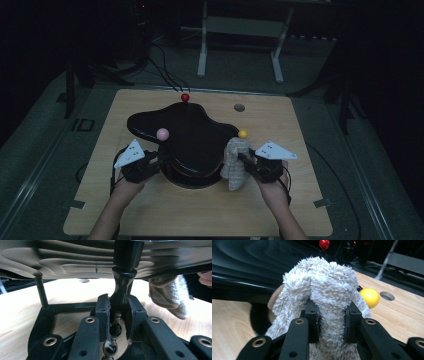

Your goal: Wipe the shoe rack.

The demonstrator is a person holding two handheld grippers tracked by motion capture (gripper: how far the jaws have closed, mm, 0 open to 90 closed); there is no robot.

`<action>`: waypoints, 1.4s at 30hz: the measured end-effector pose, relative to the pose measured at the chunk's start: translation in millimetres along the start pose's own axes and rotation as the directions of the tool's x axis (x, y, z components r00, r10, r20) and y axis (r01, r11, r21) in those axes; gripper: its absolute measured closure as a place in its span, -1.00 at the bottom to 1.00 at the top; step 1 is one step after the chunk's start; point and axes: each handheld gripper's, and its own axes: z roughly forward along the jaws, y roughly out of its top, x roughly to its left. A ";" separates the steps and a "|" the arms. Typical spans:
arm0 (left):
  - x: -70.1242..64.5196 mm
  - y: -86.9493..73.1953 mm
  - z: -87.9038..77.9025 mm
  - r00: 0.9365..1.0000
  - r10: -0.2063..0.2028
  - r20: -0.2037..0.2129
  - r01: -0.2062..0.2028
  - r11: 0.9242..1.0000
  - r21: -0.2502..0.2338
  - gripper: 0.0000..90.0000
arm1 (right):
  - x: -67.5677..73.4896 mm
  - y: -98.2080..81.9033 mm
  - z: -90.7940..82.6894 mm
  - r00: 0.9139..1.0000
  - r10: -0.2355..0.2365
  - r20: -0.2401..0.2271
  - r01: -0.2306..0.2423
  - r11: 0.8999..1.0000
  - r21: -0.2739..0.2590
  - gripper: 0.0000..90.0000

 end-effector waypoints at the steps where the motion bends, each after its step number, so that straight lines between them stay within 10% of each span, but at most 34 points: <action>1: -0.3 -0.1 0.0 1.000 0.000 -0.003 0.000 1.000 0.000 0.66 | 0.0 -2.3 3.3 1.000 0.002 0.002 -0.002 1.000 0.011 0.59; 34: 1.1 -0.2 -0.3 1.000 0.014 0.015 -0.014 1.000 0.003 0.66 | -31.2 -28.7 21.8 0.992 0.092 0.091 -0.098 0.993 0.067 0.58; 42: 2.5 -0.3 -0.3 1.000 0.010 0.026 -0.010 1.000 0.003 0.66 | -55.4 -11.0 6.8 0.978 0.123 0.167 -0.126 0.992 0.007 0.58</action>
